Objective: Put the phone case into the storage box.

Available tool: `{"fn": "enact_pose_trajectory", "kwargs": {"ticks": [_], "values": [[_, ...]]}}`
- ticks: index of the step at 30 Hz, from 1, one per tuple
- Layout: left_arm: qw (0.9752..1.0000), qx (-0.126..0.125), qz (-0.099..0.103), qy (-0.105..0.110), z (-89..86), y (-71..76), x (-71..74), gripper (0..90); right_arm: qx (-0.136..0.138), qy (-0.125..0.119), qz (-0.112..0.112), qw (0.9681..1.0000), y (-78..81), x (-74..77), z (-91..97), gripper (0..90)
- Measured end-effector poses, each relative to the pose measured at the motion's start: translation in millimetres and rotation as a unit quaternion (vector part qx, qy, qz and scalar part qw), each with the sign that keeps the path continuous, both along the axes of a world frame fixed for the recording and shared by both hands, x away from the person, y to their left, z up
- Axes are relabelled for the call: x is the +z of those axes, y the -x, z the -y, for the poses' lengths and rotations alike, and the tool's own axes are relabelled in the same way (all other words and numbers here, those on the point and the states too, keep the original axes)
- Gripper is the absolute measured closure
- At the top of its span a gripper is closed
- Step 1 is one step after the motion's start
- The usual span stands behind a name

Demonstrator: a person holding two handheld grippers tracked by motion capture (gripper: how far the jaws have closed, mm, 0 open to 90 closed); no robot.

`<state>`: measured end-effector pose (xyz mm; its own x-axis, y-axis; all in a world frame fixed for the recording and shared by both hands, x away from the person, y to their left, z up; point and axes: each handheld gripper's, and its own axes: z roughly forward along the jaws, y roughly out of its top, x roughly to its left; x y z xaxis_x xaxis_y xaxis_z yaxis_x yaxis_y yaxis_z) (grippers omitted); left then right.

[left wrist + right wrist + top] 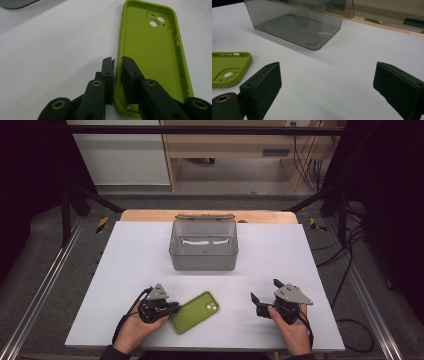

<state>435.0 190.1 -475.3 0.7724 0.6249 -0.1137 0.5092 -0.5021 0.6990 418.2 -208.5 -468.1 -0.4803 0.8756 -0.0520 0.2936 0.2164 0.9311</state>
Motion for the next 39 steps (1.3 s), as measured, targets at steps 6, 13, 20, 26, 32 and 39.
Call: {"fn": "enact_pose_trajectory", "kwargs": {"ticks": [6, 13, 20, 26, 32, 39], "values": [[1.0, 0.001, 0.0, 0.0, -0.4, -0.5, 0.5, 86.0, 0.002, -0.005, -0.002, 1.0, 0.2, -0.4, -1.1, 8.2], [0.9998, -0.001, 0.02, 0.003, -0.6, 1.7, 1.8, 88.1, -0.001, -0.01, 0.002, 0.9999, 0.7, 0.8, 0.8, 7.8], [0.9964, 0.019, 0.06, 0.056, -10.2, 2.6, 9.4, 88.2, 0.002, -0.018, 0.007, 0.9998, 1.8, 2.5, 0.0, 7.3], [0.9851, 0.056, 0.108, 0.121, -22.3, 6.5, 19.2, 88.2, 0.015, -0.057, 0.008, 0.9982, 3.3, 4.8, -3.7, 7.1], [0.9755, 0.08, 0.142, 0.147, -26.6, 10.4, 24.8, 88.2, 0.033, -0.065, 0.005, 0.9973, 3.6, 7.5, -9.2, 5.4], [0.9663, 0.101, 0.161, 0.174, -32.3, 13.2, 25.2, 88.2, 0.054, -0.076, -0.008, 0.9956, -1.2, 9.7, -18.6, 5.1]]}}
